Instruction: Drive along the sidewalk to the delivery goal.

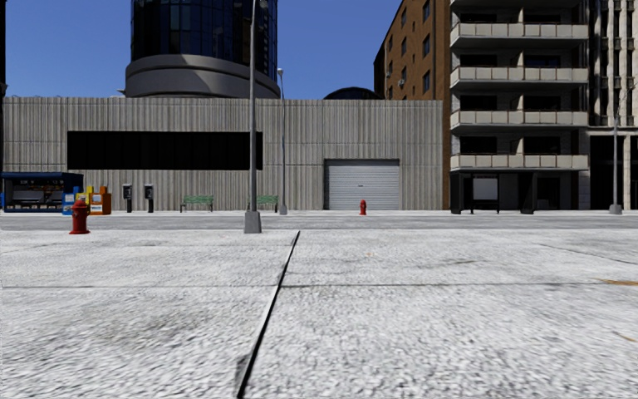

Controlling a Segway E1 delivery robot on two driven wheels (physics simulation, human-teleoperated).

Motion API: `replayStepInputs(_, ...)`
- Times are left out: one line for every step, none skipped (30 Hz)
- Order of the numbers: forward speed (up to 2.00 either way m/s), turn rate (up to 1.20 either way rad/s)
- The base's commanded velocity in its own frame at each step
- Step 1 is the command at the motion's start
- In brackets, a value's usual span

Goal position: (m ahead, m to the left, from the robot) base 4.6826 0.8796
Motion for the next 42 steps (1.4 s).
replayStepInputs(2.00,0.00)
replayStepInputs(2.00,0.00)
replayStepInputs(2.00,0.00)
replayStepInputs(2.00,0.00)
replayStepInputs(2.00,0.00)
replayStepInputs(2.00,0.00)
replayStepInputs(2.00,0.00)
replayStepInputs(2.00,0.00)
replayStepInputs(2.00,0.00)
replayStepInputs(2.00,0.00)
replayStepInputs(2.00,0.00)
replayStepInputs(2.00,0.00)
replayStepInputs(2.00,0.00)
replayStepInputs(2.00,0.00)
replayStepInputs(2.00,0.00)
replayStepInputs(2.00,0.00)
replayStepInputs(2.00,0.00)
replayStepInputs(2.00,0.00)
replayStepInputs(2.00,0.00)
replayStepInputs(2.00,0.00)
replayStepInputs(2.00,0.00)
replayStepInputs(2.00,0.00)
replayStepInputs(2.00,0.00)
replayStepInputs(2.00,0.50)
replayStepInputs(2.00,0.90)
replayStepInputs(2.00,0.90)
replayStepInputs(2.00,0.96)
replayStepInputs(2.00,0.97)
replayStepInputs(2.00,0.98)
replayStepInputs(2.00,0.98)
replayStepInputs(2.00,0.46)
replayStepInputs(2.00,0.24)
replayStepInputs(2.00,0.17)
replayStepInputs(2.00,0.15)
replayStepInputs(2.00,0.10)
replayStepInputs(2.00,0.07)
replayStepInputs(2.00,0.05)
replayStepInputs(2.00,0.05)
replayStepInputs(2.00,0.04)
replayStepInputs(2.00,0.04)
replayStepInputs(2.00,0.04)
replayStepInputs(2.00,0.04)
